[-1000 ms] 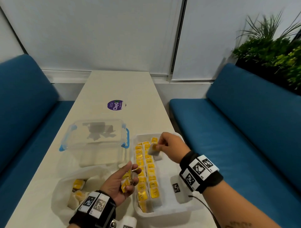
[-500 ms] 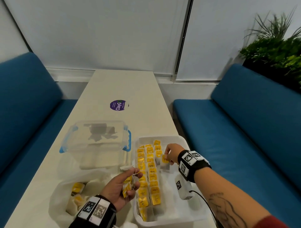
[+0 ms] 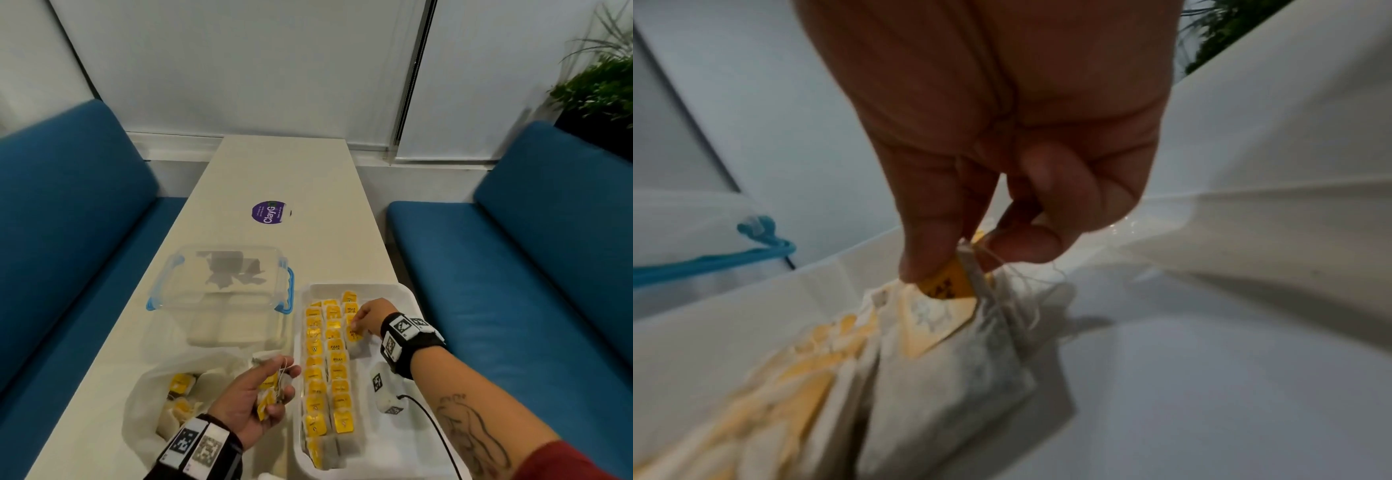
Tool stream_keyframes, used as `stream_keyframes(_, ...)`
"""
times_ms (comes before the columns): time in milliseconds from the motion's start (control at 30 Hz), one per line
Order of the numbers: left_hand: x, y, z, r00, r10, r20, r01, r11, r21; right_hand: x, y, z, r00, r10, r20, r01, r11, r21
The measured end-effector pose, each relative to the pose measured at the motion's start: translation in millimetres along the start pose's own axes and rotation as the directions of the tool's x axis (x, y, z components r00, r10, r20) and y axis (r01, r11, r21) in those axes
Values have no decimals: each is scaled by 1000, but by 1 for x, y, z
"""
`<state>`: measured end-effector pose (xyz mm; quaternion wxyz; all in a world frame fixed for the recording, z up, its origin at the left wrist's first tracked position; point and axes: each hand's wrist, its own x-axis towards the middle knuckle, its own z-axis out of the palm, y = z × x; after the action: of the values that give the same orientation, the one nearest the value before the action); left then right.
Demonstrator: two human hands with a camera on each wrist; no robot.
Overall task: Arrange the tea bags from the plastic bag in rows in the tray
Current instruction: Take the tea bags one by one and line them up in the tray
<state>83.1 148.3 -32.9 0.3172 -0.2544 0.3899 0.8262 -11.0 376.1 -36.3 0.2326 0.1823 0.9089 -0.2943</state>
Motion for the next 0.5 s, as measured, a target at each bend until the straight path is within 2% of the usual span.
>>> stream_keyframes(100,1,0,-2,1000,-7,9,7,1000,3,-1,1,-6,1000,-24,-18,24,999,25)
stream_keyframes(267,0,-1,0,1000,-7,-1,7,1000,24,-19,-4,-18,994,-104,-21,100,986,-136)
stream_keyframes(367,-2,2,2,1000,7,-1,-7,1000,31,-39,-4,-31,985,-175,-2,173,976,-132)
stream_keyframes(433,-2,4,4,1000,13,-1,-13,999,41,-49,-6,-38,981,-192,-34,181,961,-207)
stream_keyframes(500,-3,4,7,1000,10,10,-11,999,51,-55,-8,-42,973,-216,-84,194,958,-211)
